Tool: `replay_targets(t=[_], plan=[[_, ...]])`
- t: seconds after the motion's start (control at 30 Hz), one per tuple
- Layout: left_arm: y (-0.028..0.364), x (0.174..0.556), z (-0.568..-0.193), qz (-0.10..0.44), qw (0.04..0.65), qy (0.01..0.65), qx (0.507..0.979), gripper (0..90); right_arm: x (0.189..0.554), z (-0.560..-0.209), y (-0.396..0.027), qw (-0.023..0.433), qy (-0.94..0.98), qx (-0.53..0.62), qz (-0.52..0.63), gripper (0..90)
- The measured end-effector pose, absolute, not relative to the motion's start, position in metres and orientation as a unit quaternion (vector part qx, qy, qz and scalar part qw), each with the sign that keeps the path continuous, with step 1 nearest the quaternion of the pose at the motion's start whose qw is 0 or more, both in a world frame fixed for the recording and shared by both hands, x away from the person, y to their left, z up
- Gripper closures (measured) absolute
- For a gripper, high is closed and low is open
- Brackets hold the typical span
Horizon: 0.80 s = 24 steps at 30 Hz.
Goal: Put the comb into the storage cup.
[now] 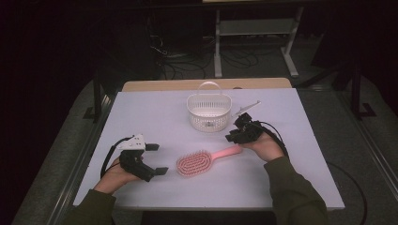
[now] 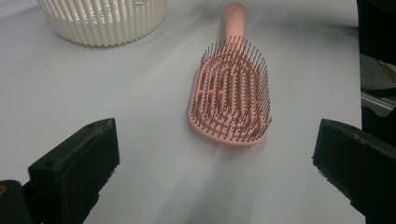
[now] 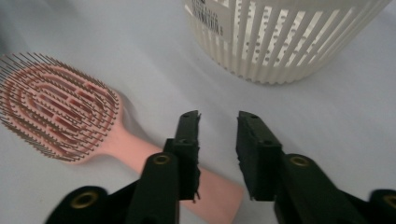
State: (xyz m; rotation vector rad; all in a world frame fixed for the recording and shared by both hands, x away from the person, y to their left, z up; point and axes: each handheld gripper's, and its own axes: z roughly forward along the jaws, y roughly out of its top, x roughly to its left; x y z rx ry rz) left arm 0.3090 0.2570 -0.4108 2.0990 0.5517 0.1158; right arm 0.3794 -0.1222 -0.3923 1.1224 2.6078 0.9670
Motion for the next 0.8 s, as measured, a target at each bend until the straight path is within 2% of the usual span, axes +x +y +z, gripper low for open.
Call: replay_targets(t=[0.3,0.8], plan=[[0.257,0.309,-0.411,0.047,0.464,0.225,0.855,0.3,0.382,-0.398,-0.12,0.066,0.882,0.364,0.294,87.7],[0.257,0.309,-0.411,0.047,0.464,0.225,0.855,0.4,0.385,-0.407,-0.117,0.067,0.899,0.334,0.276,89.0]])
